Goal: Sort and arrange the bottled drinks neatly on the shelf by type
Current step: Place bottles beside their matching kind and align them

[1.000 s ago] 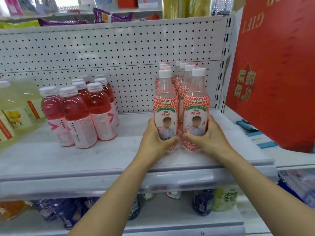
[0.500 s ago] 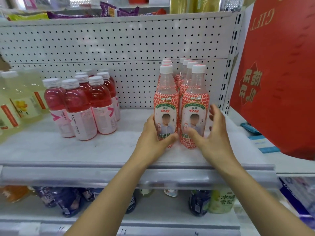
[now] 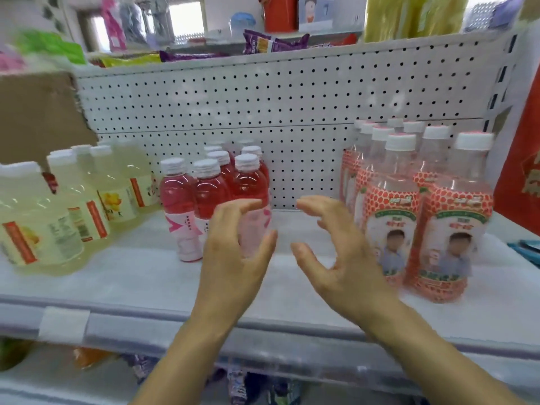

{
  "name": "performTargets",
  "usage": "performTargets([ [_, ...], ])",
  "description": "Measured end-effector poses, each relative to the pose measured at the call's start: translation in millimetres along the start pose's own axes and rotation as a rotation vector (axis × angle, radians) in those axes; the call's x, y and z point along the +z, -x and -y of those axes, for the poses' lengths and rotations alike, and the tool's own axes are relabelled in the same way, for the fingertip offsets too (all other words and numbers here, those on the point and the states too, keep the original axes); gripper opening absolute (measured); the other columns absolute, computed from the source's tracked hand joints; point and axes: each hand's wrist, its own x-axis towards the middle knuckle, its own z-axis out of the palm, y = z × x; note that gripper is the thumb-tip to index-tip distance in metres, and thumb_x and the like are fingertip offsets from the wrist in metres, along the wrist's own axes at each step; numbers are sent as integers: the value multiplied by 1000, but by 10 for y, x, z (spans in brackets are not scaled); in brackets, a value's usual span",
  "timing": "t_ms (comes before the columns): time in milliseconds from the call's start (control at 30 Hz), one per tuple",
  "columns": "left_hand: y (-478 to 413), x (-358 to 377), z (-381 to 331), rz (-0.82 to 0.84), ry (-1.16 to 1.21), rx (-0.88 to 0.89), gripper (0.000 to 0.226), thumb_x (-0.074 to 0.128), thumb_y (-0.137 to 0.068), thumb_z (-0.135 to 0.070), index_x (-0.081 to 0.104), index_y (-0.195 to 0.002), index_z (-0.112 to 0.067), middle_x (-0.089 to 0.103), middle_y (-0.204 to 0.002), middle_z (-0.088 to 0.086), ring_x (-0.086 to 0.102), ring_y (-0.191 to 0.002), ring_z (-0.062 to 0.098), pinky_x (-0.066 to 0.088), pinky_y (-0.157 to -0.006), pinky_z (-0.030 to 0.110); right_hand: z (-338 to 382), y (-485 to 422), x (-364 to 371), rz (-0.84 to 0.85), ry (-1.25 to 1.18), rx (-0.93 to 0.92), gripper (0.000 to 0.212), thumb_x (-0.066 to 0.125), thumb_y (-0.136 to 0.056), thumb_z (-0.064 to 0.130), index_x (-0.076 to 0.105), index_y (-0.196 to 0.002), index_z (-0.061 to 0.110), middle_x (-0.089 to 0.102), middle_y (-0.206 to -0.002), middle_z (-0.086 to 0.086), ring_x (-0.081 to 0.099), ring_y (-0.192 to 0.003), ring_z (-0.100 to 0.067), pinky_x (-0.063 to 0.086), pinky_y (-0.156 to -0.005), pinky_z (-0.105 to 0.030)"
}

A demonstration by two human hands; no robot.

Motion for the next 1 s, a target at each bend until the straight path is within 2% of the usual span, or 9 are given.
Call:
performTargets([
  [100,-364,-440,351,-114,-88,77,41,68,-84,-22,59,-123,-17,55,-121,-4,51,-117,16,43,-103,33,102,-464,313,-54,-7,96,45,64,-91,24,50,-133,25,48,-126,16,47,-121,4,37,-99,-9],
  [200,-787,-773,690,-117,-169,41,43,65,-88,-30,56,-129,-19,51,-127,-4,40,-121,8,31,-104,23,215,-959,544,-61,58,152,39,64,-94,25,53,-131,27,47,-120,16,48,-116,1,39,-96,-13],
  [300,-1166,-903,978,105,-157,-123,39,60,-95,-40,55,-131,-25,51,-128,-5,46,-122,10,36,-107,31,232,-1341,732,51,184,281,26,51,-100,36,60,-124,31,53,-115,14,53,-112,-9,44,-96,-33],
  [400,-1363,-878,1085,311,149,-270,25,61,-96,-37,61,-118,-25,71,-103,-3,69,-93,15,56,-88,38,221,-1493,868,143,275,381,25,45,-102,35,62,-119,26,59,-116,4,62,-100,-19,51,-92,-49],
  [500,-1426,-853,1165,326,159,-163,21,69,-92,-26,58,-110,-21,69,-93,-3,66,-79,8,52,-68,20,212,-1524,902,212,418,412,32,52,-100,30,56,-131,27,50,-127,4,56,-109,-19,45,-99,-40],
  [567,-1435,-876,1199,327,153,-151,20,68,-93,-26,56,-108,-23,67,-90,-2,65,-80,15,53,-67,27,229,-1542,879,216,460,447,33,54,-100,25,56,-133,24,50,-127,0,53,-116,-20,39,-97,-29],
  [667,-1421,-964,1298,304,163,-154,16,66,-94,-25,53,-103,-28,65,-84,0,65,-78,20,55,-70,38,234,-1537,793,164,515,482,37,57,-98,20,58,-136,18,56,-134,-10,50,-125,-25,35,-101,-30],
  [800,-1425,-1167,1463,229,92,-157,18,66,-94,-26,53,-107,-26,62,-83,-8,60,-68,4,49,-59,24,242,-1460,621,146,599,528,41,58,-98,22,56,-138,15,55,-138,-12,46,-131,-26,34,-106,-34],
  [1000,-1539,-1386,1562,246,-93,-159,16,72,-88,-27,65,-102,-27,68,-88,-6,64,-79,13,48,-66,29,286,-1565,398,276,699,624,49,67,-91,33,56,-138,22,56,-140,-5,53,-125,-25,45,-100,-39],
])
